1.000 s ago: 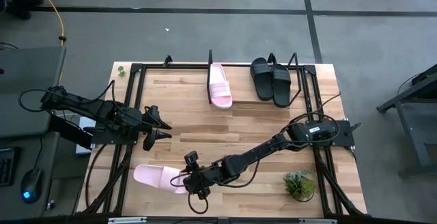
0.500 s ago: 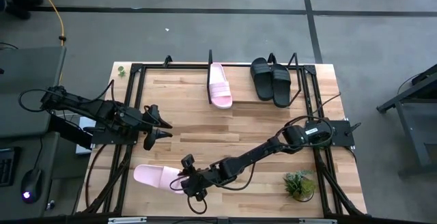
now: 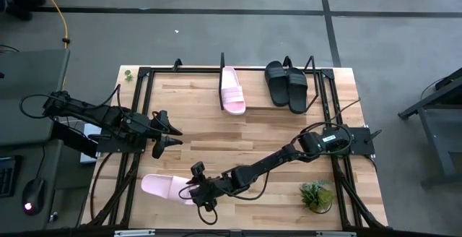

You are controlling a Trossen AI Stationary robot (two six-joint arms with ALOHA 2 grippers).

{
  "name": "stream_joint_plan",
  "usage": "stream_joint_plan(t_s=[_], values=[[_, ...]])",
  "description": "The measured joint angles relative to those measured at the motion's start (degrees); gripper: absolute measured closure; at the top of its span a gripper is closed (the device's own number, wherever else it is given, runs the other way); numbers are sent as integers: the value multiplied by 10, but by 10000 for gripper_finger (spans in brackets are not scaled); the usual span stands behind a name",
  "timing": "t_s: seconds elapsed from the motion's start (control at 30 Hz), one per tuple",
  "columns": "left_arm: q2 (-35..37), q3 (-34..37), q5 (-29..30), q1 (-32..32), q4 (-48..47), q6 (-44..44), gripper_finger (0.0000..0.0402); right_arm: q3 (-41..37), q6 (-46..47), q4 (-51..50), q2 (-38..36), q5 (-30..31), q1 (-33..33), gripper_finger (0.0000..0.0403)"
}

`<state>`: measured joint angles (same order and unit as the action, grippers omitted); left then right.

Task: Pick and place slides into the shelf
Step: Put the pink slides on the shelf

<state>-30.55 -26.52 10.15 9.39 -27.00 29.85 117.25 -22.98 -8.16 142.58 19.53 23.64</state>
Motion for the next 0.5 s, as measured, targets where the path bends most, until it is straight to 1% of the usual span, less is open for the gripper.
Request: stream_joint_plan(t_s=[0.27,0.37,0.43,0.5], values=[[0,0,0,0,0,0,234,0,0,1,1,-5,-4,252],[0,0,0,0,0,0,234,0,-3,17,9,-6,-4,252],[0,0,0,0,2,0,234,0,-6,42,23,-17,-4,252],[0,0,0,0,2,0,234,0,-11,38,31,-18,-4,252]])
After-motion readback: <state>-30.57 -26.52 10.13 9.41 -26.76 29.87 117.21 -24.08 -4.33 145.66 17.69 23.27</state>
